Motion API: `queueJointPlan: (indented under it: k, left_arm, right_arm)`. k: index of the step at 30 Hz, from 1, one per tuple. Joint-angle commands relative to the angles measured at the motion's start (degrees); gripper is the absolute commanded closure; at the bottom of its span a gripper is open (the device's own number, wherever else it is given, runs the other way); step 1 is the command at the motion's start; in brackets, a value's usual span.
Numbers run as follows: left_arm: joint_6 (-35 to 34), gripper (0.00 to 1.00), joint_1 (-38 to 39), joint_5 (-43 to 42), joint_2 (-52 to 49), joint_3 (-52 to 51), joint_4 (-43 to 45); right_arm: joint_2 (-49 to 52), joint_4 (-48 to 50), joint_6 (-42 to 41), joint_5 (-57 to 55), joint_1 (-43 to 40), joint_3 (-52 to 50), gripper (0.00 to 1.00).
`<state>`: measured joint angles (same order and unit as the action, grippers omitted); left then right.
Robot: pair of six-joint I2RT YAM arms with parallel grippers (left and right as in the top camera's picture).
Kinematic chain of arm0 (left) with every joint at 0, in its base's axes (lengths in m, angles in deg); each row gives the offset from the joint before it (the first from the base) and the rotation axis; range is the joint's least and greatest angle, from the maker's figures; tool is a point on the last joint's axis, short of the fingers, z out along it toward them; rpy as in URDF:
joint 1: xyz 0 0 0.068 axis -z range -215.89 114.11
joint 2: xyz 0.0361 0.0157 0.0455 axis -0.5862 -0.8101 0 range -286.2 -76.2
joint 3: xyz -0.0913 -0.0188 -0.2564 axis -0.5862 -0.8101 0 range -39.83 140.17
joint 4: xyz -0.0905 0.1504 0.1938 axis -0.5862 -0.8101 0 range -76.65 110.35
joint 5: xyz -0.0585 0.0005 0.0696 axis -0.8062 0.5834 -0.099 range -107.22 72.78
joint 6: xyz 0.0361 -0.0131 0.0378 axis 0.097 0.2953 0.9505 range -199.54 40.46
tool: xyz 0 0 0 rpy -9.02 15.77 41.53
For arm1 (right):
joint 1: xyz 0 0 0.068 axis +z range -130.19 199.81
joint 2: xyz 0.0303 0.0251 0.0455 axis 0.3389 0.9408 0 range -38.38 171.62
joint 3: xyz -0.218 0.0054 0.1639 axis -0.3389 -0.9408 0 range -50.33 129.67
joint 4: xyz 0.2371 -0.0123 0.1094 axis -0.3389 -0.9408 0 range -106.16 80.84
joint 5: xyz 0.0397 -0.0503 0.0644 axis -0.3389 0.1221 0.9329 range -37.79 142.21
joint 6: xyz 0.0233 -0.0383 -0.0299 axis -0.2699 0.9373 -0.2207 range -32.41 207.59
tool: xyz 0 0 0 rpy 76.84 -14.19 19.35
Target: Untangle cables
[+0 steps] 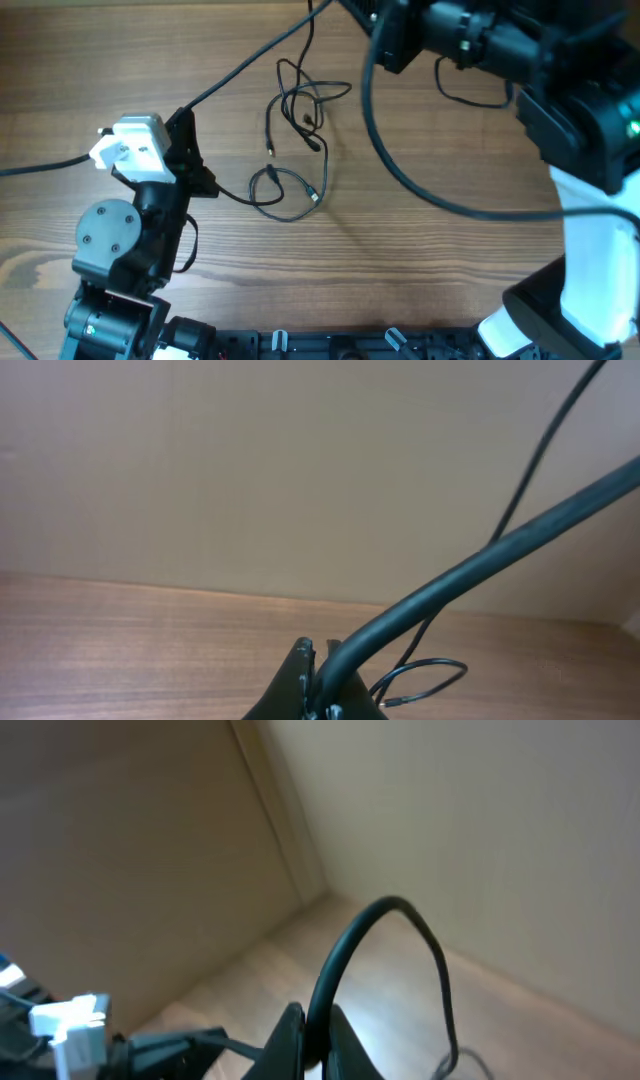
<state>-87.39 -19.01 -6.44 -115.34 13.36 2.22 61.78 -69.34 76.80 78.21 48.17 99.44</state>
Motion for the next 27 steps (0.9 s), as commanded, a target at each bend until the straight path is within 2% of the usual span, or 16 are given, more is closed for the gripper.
queueJointPlan:
  k: [1,9,13,20,24,27]
  left_arm:
    - [-2.08,0.96,-2.27,10.93,0.5,-1.01,-2.56]
    - [-2.08,0.96,-2.27,10.88,0.5,-1.01,-2.73]
    - [-2.08,0.96,-2.27,10.88,0.5,-1.01,-2.75]
    - [-2.08,0.96,-2.27,10.86,0.5,-1.01,-2.75]
    - [-2.1,0.96,-2.27,10.27,0.48,-1.01,-2.75]
    - [-2.12,0.96,-2.27,8.44,0.17,-1.01,-2.69]
  right_arm:
    - [-5.95,6.91,-0.61,-10.03,-3.45,3.23,0.96]
    - [-4.44,14.99,-5.11,-32.92,-3.45,3.21,0.96]
    - [-2.03,13.16,-5.97,-40.39,-3.45,3.21,0.96]
    - [5.14,9.99,-5.66,-59.69,-3.45,3.15,0.96]
    - [5.99,9.09,-1.97,-58.49,-3.45,3.15,0.96]
    - [5.97,5.03,-0.15,-50.47,-3.45,3.15,0.96]
